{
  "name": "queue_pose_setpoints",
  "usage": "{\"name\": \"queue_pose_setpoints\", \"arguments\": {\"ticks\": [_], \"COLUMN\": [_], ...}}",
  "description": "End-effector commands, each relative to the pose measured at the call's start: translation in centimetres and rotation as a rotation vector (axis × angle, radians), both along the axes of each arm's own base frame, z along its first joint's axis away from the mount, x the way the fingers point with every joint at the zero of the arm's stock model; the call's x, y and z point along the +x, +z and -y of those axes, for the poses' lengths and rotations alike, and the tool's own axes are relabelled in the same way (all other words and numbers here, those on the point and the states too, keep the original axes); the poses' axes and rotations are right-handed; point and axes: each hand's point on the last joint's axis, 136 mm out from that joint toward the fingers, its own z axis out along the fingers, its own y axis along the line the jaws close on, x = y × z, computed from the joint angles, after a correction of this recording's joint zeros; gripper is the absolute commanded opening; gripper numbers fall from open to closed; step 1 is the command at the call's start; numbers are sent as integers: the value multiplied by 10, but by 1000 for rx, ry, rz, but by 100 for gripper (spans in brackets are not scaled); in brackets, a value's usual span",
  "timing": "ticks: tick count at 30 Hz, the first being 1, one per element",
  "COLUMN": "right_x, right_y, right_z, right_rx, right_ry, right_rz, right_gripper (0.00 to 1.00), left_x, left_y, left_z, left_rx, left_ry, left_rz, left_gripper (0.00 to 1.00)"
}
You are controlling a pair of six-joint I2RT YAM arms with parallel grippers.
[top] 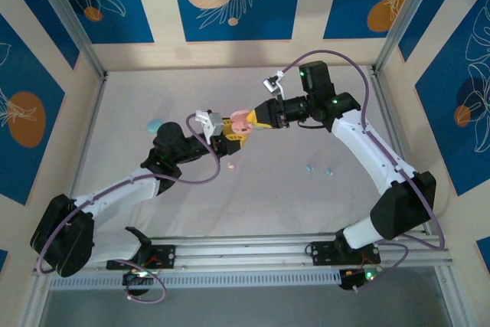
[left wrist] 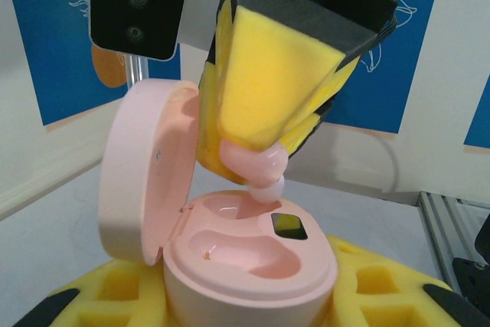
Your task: Insert the wireless bluetooth earbuds into the charging case
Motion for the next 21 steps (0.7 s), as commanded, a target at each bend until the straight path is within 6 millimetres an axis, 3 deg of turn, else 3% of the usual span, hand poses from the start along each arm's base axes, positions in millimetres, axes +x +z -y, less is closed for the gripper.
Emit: {"name": "queue_pose_setpoints", "arguments": {"ticks": [1,21], "right_x": [-1,2], "right_y": [7,-18], "right_z": [-3,-4], "right_rx": [-3,-154], "right_ry": [9,-27], "right_rz": [30,44], "right_gripper": [20,26], "left_x": [-8,-10], "left_y": [27,38], "left_z": [3,1], "left_rx": [-53,-89], "left_ry": [-42,-39], "left_rz": [57,77], "left_gripper": [35,35]}}
